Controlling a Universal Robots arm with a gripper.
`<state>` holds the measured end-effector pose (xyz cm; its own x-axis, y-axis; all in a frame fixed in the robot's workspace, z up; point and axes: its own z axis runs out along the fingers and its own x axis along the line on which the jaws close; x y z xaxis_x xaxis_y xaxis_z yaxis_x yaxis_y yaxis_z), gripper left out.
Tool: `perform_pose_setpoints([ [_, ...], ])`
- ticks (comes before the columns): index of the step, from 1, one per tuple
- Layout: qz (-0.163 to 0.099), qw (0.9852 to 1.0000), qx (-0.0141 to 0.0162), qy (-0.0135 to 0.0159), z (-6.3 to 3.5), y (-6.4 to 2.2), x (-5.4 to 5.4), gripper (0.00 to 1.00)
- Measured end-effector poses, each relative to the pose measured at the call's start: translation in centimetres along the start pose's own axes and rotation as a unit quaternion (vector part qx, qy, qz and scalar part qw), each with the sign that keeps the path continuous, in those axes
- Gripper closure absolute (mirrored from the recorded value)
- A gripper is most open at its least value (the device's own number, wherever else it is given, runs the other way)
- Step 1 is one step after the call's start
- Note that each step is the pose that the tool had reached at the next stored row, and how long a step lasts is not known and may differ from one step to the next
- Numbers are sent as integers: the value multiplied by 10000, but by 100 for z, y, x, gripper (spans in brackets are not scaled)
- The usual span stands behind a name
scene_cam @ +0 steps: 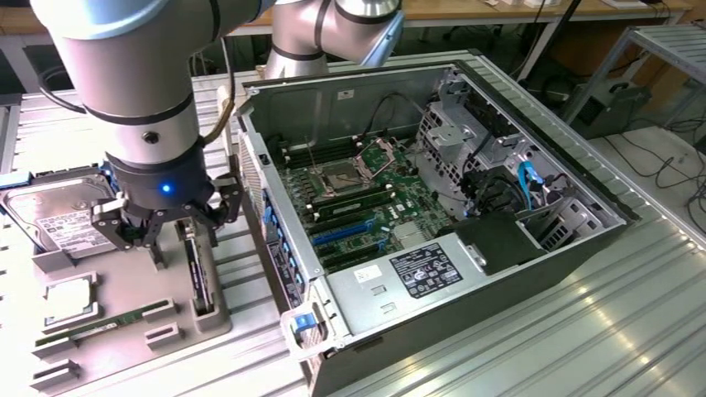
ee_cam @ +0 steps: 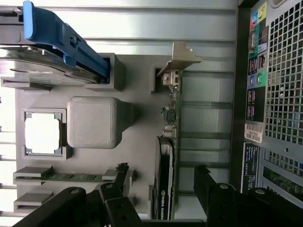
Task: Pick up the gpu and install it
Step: 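Pick up the gpu and move the gpu toward the slot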
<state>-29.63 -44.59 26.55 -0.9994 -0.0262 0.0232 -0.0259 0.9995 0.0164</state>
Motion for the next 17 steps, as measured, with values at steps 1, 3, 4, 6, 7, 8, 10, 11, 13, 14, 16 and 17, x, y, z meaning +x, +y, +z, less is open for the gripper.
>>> perform_pose_setpoints([
  [1, 0, 10000, 0, 0, 24, -1, -1, 34],
  [3, 0, 10000, 0, -1, 85, -1, -2, 34],
  [4, 0, 10000, 0, -1, 104, -2, -2, 34],
  [6, 0, 10000, 0, 0, 140, -2, -3, 34],
  [7, 0, 10000, 0, -1, 159, -3, -4, 34],
  [8, 0, 10000, 0, -1, 178, -3, -4, 34],
  [10, 0, 10000, 0, -2, 213, -4, -5, 34],
  [11, 0, 10000, 0, -2, 232, -4, -6, 34],
  [13, 0, 10000, 0, -2, 269, -4, -6, 34],
  [14, 0, 10000, 0, -2, 287, -5, -7, 34],
  [16, 0, 10000, 0, -2, 325, -5, -8, 34],
  [17, 0, 10000, 0, -2, 342, -6, -8, 34],
])
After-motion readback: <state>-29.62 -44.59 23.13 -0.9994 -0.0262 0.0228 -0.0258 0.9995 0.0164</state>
